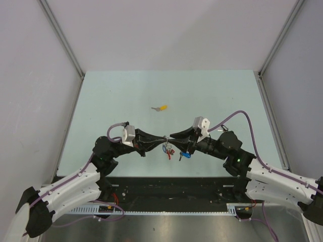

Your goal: Put the keys on the keyring

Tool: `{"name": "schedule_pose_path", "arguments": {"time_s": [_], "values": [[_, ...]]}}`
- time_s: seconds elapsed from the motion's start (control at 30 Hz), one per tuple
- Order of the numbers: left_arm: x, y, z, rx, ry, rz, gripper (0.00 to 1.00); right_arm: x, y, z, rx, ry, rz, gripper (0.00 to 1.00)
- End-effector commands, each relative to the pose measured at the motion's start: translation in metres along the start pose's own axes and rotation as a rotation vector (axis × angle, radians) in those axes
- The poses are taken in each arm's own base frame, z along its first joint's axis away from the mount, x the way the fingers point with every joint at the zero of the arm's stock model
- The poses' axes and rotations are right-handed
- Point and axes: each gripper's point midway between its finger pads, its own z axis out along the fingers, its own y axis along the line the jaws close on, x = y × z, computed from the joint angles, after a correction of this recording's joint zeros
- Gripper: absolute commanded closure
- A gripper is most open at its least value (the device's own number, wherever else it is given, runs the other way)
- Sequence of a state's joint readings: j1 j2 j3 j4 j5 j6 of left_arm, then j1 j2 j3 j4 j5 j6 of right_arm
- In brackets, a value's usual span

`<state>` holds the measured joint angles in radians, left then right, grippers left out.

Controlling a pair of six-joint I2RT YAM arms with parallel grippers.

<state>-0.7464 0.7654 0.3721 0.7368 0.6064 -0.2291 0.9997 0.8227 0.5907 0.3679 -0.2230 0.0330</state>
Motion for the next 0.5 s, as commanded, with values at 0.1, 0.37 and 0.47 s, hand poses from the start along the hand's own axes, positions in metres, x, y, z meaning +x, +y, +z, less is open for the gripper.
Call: {"name": "schedule_pose_path", "arguments": {"time_s": [0.1, 0.37, 0.47], "values": [[-0.020, -0.012, 0.004, 0.063, -0.052, 0.027, 1.00, -0.014, -0.004, 0.007, 0.013, -0.060, -0.029, 0.72], [-0.021, -0.017, 0.005, 0.095, -0.047, 0.025, 1.00, -0.008, 0.011, 0.009, -0.099, -0.024, -0.039, 0.82], [-0.020, -0.017, 0.006, 0.101, -0.041, 0.023, 1.00, -0.006, 0.015, 0.011, -0.125, -0.003, -0.036, 0.90]]}}
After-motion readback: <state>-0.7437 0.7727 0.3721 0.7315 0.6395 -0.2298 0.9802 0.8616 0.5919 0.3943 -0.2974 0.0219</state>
